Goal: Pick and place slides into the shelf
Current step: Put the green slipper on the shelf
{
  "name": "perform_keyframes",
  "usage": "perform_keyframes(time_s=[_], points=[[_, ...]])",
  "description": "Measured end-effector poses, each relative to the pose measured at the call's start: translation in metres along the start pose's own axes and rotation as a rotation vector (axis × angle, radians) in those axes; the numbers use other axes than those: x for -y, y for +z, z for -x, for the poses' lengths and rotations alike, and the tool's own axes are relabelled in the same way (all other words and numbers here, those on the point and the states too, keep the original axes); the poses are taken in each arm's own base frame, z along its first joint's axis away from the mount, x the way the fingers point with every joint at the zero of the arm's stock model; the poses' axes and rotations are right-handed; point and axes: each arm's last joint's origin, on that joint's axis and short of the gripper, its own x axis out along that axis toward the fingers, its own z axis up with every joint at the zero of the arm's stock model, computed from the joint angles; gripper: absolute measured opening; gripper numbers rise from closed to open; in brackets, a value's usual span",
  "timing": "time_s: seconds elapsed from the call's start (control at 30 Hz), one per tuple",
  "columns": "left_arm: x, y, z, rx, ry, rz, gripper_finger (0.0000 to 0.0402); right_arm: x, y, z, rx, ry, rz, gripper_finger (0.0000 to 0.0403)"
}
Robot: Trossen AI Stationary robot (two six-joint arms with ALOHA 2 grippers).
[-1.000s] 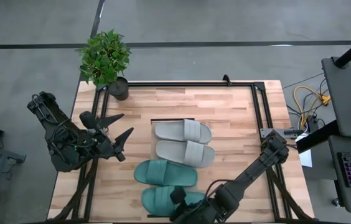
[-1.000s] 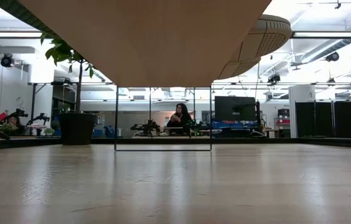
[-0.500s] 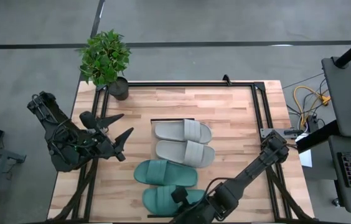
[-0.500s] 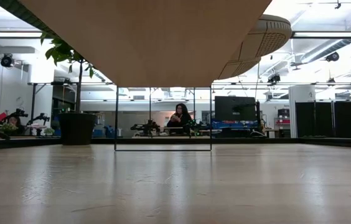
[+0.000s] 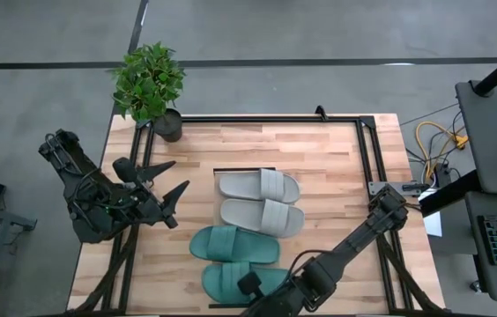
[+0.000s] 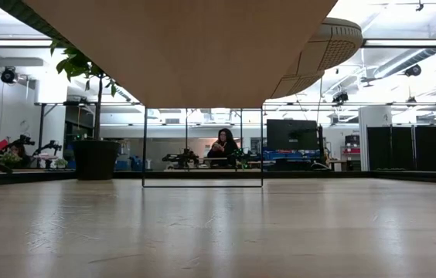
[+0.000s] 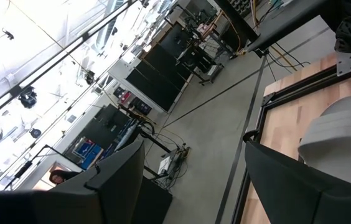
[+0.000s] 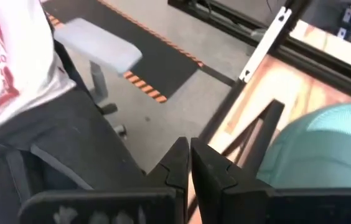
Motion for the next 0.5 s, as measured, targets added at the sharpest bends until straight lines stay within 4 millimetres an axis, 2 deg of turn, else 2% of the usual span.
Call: perform_keyframes(time_s=[0.13, 0.23, 0.37, 0.5], points=[[0.000, 0.000, 0.000, 0.000, 0.000, 0.000, 0.0262, -0.001, 0.007, 0.004, 0.031, -0.011, 0.024, 0.0008], [0.000, 0.000, 0.000, 0.000, 0.000, 0.000, 0.0262, -0.002, 0.010, 0.009, 0.028, -0.131, 0.083, 0.0008], [0.000, 0.000, 0.000, 0.000, 0.000, 0.000, 0.0262, 0.001, 0.007, 0.013, -0.040, -0.261, 0.124, 0.0008], [0.000, 0.000, 0.000, 0.000, 0.000, 0.000, 0.0262, 0.007, 0.004, 0.013, -0.067, -0.282, 0.112, 0.0008]])
